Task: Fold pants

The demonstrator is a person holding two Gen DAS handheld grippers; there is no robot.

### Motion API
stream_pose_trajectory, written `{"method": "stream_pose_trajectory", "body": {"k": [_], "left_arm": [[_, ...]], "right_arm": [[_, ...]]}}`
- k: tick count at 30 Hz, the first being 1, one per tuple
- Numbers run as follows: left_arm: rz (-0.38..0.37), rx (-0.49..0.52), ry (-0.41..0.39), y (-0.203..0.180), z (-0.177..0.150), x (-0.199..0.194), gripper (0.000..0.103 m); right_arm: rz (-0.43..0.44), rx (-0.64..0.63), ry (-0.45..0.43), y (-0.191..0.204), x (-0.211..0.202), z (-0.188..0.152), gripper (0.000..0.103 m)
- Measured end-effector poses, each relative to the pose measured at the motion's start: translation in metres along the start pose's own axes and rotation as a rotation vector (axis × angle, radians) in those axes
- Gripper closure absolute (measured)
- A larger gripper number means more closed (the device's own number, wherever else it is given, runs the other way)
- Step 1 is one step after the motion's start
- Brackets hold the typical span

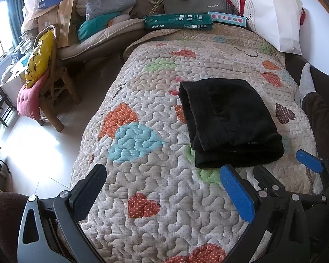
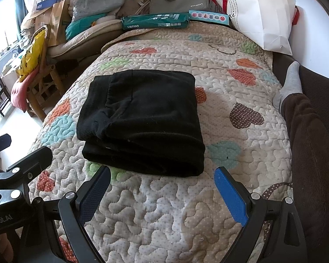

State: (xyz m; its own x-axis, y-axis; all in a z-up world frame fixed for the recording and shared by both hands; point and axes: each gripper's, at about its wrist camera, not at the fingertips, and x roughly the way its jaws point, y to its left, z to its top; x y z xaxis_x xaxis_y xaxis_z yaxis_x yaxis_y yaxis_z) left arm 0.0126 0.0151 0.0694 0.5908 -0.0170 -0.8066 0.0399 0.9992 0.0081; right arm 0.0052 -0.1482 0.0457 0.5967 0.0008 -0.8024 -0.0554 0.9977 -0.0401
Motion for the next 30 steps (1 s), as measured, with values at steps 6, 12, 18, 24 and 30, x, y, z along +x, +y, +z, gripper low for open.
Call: {"method": "stream_pose_trajectory", "body": {"k": [6,12,18,24,30], "left_arm": [[0.0,0.0,-0.001,0.0004,0.0009,-0.0002,0.0],[-0.001,0.002,0.002,0.0002,0.0007,0.0,0.0],[-0.006,-0.003,0.012,0.0021,-0.0016,0.002,0.0],[-0.007,-0.005,0.014,0.0025,-0.0019,0.0026,0.0],[-0.006,-0.007,0.018,0.003,-0.003,0.0035,0.0]], "right_arm": [[-0.001,0.0,0.001,0.0001,0.0003,0.0,0.005],[-0.001,-0.001,0.001,-0.0001,0.0005,-0.0001,0.005],[-0.002,0.0,0.001,0.0011,0.0003,0.0,0.005],[-0.005,-0.001,0.001,0.0015,0.0007,-0.0004,0.005],[-0.007,-0.005,0.005,0.0023,0.0017,-0.0017,0.005]]}}
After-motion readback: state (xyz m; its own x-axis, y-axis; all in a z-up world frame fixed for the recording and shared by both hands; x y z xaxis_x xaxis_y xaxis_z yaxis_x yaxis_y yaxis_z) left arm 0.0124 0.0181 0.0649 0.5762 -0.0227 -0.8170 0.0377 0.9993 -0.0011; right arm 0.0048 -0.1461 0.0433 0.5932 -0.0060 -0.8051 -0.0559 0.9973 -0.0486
